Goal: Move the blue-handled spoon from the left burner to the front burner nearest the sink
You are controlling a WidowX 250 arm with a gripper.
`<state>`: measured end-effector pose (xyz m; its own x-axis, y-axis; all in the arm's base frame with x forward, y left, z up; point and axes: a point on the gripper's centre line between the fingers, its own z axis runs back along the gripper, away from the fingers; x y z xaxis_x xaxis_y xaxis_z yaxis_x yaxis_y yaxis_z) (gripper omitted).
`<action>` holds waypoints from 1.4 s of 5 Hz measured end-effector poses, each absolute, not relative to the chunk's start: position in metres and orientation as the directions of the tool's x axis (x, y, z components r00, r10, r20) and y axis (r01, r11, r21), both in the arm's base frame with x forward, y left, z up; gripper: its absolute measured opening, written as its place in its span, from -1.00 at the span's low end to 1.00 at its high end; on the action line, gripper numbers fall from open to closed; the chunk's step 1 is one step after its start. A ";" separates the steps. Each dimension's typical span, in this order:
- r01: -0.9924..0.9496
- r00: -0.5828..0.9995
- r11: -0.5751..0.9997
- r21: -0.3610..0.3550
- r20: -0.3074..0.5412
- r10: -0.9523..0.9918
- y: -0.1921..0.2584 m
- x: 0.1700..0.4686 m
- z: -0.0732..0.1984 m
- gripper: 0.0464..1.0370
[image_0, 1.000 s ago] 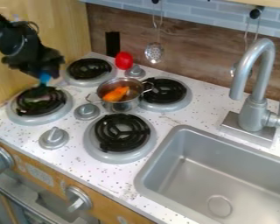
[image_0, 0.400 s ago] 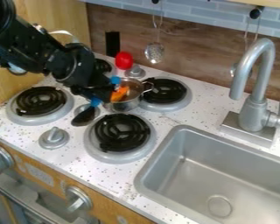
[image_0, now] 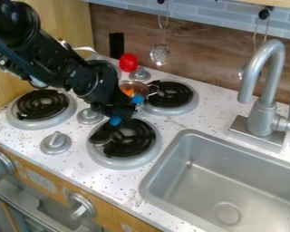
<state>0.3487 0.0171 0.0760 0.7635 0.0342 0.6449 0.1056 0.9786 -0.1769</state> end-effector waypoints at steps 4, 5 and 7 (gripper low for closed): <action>0.135 0.806 0.979 -0.154 0.591 -0.018 0.023 0.368 0.040 -0.21; 0.135 0.809 0.979 -0.153 0.588 -0.020 0.024 0.368 0.038 -0.09; 0.147 0.815 0.982 -0.122 0.577 -0.051 0.026 0.368 0.037 0.91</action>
<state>0.3684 0.0264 0.0365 0.8154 -0.0505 0.5768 0.1471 0.9816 -0.1220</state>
